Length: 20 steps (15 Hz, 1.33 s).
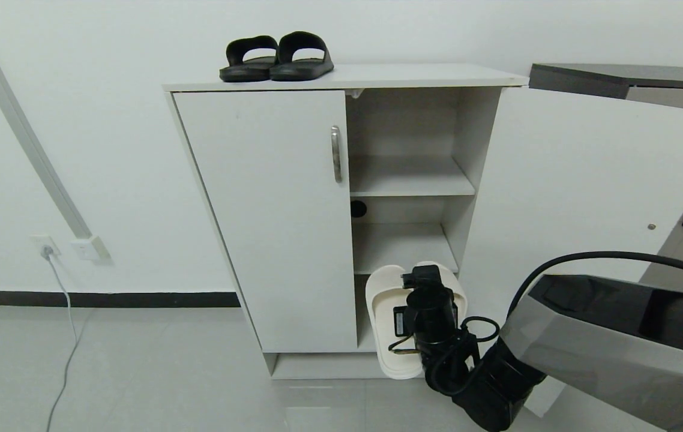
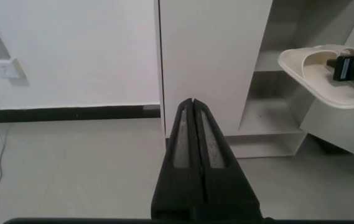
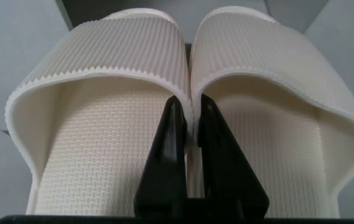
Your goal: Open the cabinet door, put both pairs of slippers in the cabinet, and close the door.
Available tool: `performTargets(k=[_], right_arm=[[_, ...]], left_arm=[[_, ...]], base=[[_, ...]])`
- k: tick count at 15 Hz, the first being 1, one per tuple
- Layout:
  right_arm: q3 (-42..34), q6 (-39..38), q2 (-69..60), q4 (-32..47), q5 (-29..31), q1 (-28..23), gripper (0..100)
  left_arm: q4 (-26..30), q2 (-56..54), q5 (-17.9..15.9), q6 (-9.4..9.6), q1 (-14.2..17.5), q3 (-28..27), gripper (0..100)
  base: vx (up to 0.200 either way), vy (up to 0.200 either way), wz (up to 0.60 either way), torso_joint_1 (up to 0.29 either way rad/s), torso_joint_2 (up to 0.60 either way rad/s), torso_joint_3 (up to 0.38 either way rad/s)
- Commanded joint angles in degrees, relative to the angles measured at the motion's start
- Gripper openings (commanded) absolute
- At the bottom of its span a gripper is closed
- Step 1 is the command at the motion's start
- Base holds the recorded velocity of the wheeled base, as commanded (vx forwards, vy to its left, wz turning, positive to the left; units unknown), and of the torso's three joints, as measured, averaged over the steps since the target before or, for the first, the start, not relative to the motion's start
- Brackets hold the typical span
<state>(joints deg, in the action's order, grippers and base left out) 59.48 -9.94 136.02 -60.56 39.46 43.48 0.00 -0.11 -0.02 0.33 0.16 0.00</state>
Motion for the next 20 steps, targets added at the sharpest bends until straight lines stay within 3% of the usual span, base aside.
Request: performTargets(k=[1, 8, 10, 13, 20], right_arm=[[0.1, 0.0, 0.8, -0.2, 0.0, -0.6, 0], [-0.1, 0.0, 1.8, -1.9, 0.1, -0.9, 0], [-0.2, 1.6, 3.1, -8.5, 1.2, -0.9, 0], [-0.7, 9.8, 5.8, -22.8, 1.2, -1.9, 0], [-0.7, 10.2, 6.4, -23.5, 1.1, -2.0, 0]], left_arm=[[0.0, 0.1, 0.0, 0.02, 0.0, 0.0, 0], [0.0, 0.1, 0.0, -0.07, 0.0, 0.0, 0], [0.0, 0.1, 0.0, -0.07, 0.0, 0.0, 0], [0.0, 0.1, 0.0, -0.07, 0.0, 0.0, 0], [0.0, 0.1, 0.0, -0.15, 0.0, 0.0, 0]], base=[[0.000, 0.000, 0.00, 0.002, 0.00, -0.154], [0.000, 0.000, 0.00, 0.002, 0.00, -0.191], [0.000, 0.000, 0.00, 0.002, 0.00, -0.114], [0.000, 0.000, 0.00, 0.000, 0.00, 0.000], [0.000, 0.000, 0.00, 0.000, 0.00, 0.000]])
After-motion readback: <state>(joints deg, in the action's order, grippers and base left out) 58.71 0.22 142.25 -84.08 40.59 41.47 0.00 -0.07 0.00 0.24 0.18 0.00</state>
